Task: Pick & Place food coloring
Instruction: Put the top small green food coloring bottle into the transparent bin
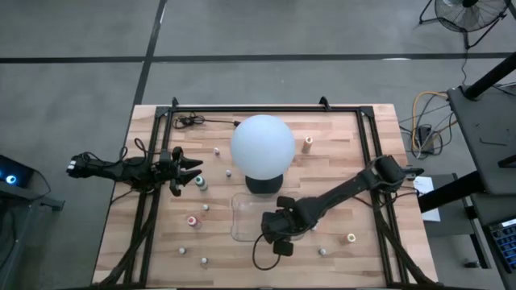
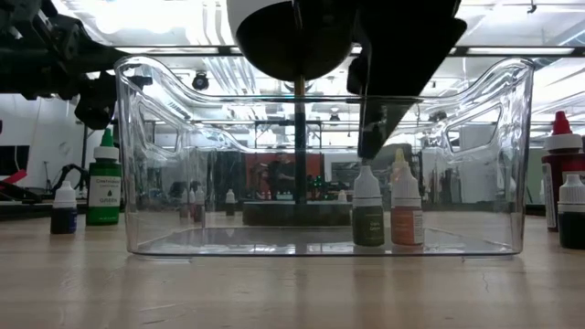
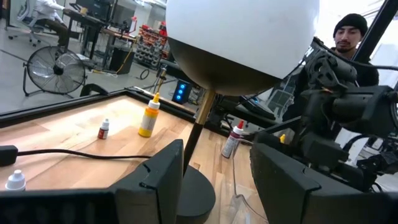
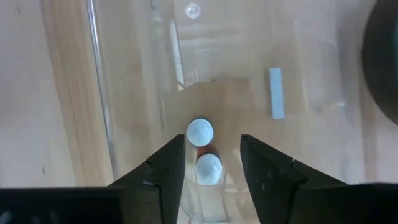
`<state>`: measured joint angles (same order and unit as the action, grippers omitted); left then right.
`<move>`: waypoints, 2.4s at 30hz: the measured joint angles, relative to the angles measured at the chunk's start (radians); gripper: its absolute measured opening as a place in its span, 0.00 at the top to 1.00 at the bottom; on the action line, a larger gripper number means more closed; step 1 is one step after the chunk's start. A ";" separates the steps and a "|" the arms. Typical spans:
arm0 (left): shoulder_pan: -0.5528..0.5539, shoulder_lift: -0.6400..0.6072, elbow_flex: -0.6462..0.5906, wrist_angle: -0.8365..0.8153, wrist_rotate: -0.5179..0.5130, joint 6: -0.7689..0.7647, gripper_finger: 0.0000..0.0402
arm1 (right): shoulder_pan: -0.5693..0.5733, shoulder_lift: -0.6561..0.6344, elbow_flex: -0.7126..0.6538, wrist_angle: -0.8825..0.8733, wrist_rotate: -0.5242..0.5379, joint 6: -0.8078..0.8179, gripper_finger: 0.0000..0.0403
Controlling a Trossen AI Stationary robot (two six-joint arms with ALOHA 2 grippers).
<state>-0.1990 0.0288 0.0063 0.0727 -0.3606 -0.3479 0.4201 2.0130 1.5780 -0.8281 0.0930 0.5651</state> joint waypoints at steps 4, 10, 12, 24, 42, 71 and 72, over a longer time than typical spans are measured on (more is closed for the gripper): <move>0.000 0.000 0.000 0.000 0.000 0.000 0.60 | -0.005 -0.038 0.000 -0.046 0.000 0.000 0.63; 0.000 0.000 0.000 0.000 0.000 0.000 0.60 | -0.015 -0.118 0.000 -0.102 0.012 -0.042 0.61; 0.000 0.000 0.000 0.000 0.000 0.000 0.60 | -0.021 -0.142 0.000 -0.114 0.019 -0.054 0.58; 0.000 0.002 0.000 -0.002 0.000 0.000 0.60 | -0.033 -0.283 -0.010 -0.185 0.032 -0.067 0.40; 0.000 0.004 0.000 -0.003 0.000 0.000 0.60 | 0.134 -0.547 -0.232 -0.293 -0.026 -0.015 0.24; 0.000 0.006 0.000 -0.005 0.000 0.000 0.60 | 0.171 -0.467 -0.572 0.067 -0.050 -0.048 0.27; 0.000 0.007 0.000 -0.005 0.000 0.000 0.60 | 0.171 -0.457 -0.572 0.072 -0.050 -0.049 0.27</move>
<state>-0.1991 0.0357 0.0063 0.0675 -0.3603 -0.3480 0.5907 1.5557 1.0061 -0.7557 0.0429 0.5165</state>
